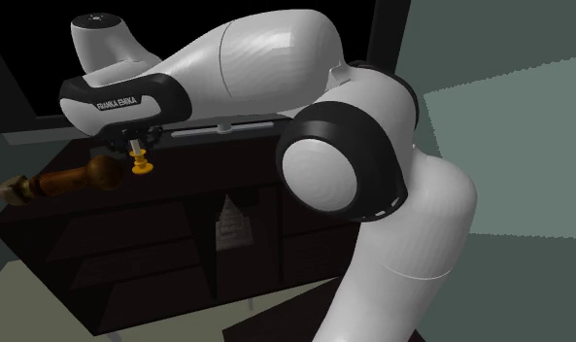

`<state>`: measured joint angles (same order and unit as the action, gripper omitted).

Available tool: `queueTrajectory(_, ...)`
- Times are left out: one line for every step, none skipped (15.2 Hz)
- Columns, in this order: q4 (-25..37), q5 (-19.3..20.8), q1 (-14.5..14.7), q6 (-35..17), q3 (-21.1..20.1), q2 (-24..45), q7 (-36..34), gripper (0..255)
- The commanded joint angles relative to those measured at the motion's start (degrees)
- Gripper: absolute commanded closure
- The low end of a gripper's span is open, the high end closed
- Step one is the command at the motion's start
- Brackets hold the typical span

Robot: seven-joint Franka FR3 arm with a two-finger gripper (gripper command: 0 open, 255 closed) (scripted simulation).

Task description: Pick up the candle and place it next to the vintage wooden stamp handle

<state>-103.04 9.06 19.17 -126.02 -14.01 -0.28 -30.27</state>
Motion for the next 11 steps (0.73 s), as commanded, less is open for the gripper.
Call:
queueTrajectory(-1.5,0.1,0.0,-1.5,0.0,0.0,-0.2,255)
queueTrajectory(-2.2,0.2,0.0,-2.3,0.0,0.1,-0.3,255)
queueTrajectory(-2.9,0.4,-0.1,-3.0,0.1,0.1,-0.5,255)
queueTrajectory(-3.6,0.5,-0.1,-3.8,0.1,0.2,-0.6,255)
queueTrajectory(-4.2,0.6,-0.1,-4.5,0.1,0.3,-0.8,255)
queueTrajectory(-4.9,0.7,-0.1,-5.2,0.1,0.4,-0.9,255)
queueTrajectory(-5.5,0.9,-0.1,-6.0,0.1,0.5,-1.1,255)
queueTrajectory(-6.2,1.0,-0.1,-6.7,0.1,0.6,-1.3,255)
queueTrajectory(-6.7,1.1,-0.1,-7.3,0.1,0.7,-1.4,255)
queueTrajectory(-6.7,1.1,-0.1,-7.3,0.1,0.7,-1.4,255)
queueTrajectory(-6.7,1.1,-0.1,-7.3,0.1,0.7,-1.4,255)
